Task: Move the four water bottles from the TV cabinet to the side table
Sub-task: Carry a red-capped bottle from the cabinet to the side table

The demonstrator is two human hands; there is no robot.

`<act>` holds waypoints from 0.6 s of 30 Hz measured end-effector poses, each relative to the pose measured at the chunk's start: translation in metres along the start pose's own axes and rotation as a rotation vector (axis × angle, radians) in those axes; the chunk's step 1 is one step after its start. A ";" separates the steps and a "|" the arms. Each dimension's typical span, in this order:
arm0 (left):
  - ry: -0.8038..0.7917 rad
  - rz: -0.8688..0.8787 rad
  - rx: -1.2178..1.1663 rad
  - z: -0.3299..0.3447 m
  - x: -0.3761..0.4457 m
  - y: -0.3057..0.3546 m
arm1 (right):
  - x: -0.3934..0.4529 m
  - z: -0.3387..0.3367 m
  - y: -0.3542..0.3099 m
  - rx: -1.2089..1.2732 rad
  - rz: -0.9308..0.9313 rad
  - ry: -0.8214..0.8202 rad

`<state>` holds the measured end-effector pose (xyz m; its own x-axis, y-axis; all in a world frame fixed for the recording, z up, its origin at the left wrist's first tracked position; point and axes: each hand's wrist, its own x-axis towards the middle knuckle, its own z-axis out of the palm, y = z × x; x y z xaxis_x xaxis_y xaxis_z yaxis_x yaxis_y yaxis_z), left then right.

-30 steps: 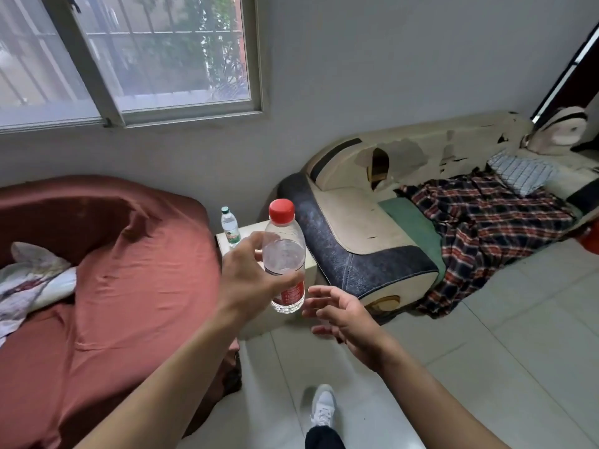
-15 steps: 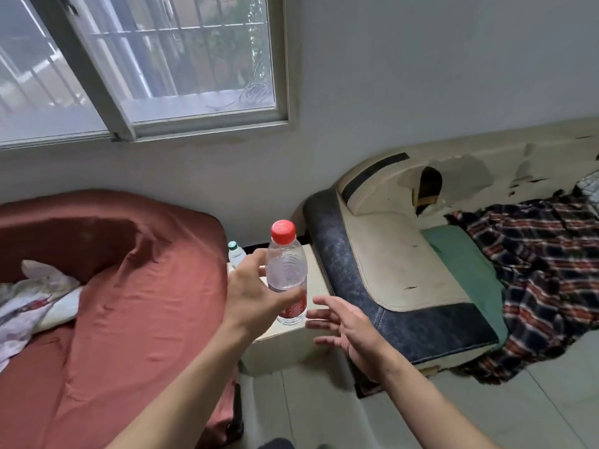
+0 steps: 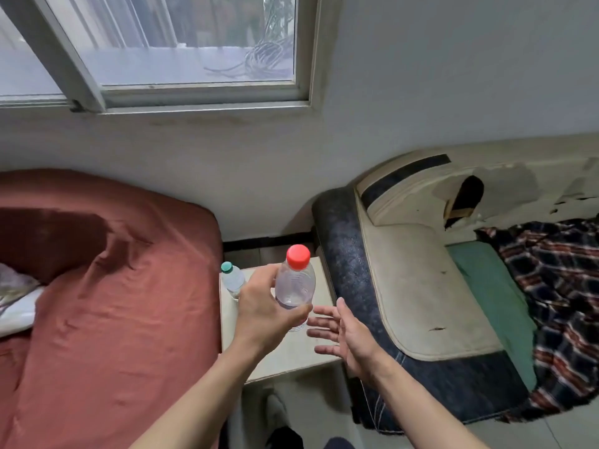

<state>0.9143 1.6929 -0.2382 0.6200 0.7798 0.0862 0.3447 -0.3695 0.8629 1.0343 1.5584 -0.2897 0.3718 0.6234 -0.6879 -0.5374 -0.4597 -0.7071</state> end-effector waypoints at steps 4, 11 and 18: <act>-0.001 -0.053 -0.008 0.013 0.031 -0.029 | 0.047 0.003 -0.006 -0.008 0.054 0.024; 0.010 -0.187 -0.023 0.045 0.074 -0.084 | 0.131 -0.003 -0.017 -0.082 0.115 0.075; 0.092 -0.289 0.022 0.087 0.106 -0.145 | 0.218 -0.018 -0.015 -0.206 0.095 0.119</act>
<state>0.9914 1.7855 -0.3975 0.4281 0.8963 -0.1161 0.5133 -0.1354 0.8475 1.1372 1.6898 -0.4322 0.4204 0.4976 -0.7587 -0.4132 -0.6395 -0.6483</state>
